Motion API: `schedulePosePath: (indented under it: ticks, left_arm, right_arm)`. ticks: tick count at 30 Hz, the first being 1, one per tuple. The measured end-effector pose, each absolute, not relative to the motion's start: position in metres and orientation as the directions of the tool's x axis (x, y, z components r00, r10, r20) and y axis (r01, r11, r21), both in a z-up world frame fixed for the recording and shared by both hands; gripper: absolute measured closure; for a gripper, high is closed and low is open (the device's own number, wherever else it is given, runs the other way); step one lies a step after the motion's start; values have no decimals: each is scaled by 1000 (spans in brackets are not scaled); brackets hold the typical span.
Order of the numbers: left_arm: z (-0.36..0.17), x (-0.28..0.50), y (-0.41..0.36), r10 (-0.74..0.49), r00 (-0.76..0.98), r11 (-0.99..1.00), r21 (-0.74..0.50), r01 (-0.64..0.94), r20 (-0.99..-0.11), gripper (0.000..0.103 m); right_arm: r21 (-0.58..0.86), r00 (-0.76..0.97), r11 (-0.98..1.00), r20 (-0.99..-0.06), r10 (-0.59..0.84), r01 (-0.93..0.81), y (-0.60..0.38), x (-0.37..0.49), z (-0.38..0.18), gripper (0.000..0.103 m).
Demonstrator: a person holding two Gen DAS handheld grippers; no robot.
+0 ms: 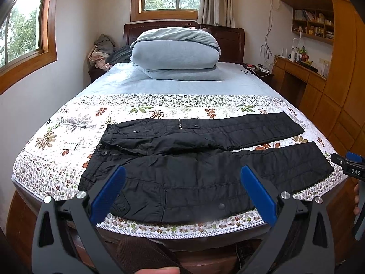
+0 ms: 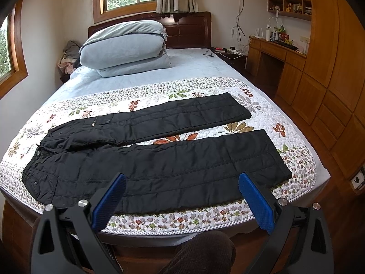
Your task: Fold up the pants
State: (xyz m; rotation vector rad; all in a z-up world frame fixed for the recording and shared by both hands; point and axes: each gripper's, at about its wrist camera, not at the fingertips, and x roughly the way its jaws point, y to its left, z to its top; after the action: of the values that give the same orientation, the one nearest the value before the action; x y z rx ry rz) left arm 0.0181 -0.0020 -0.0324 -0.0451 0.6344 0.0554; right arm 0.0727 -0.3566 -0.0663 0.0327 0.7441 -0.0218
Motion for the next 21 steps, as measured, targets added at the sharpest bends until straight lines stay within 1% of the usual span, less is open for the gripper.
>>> schedulePosePath:
  ticks: [15, 16, 19, 21]
  left_arm:
    - [-34, 19, 0, 30, 799, 998, -30, -60, -600, 2]
    - [-35, 20, 1, 18, 797, 998, -42, -54, -603, 2]
    - [-32, 28, 13, -77, 789, 991, -132, -5, -609, 2]
    - [-31, 46, 22, -103, 757, 988, -154, 2, -646, 2]
  right_arm:
    - [44, 732, 999, -681, 9, 29, -357, 74, -69, 3]
    - [64, 732, 998, -680, 29, 20, -359, 75, -69, 3]
    - [127, 735, 990, -666, 127, -57, -367, 86, -62, 3]
    - [101, 737, 994, -668, 102, -46, -378, 106, -52, 3]
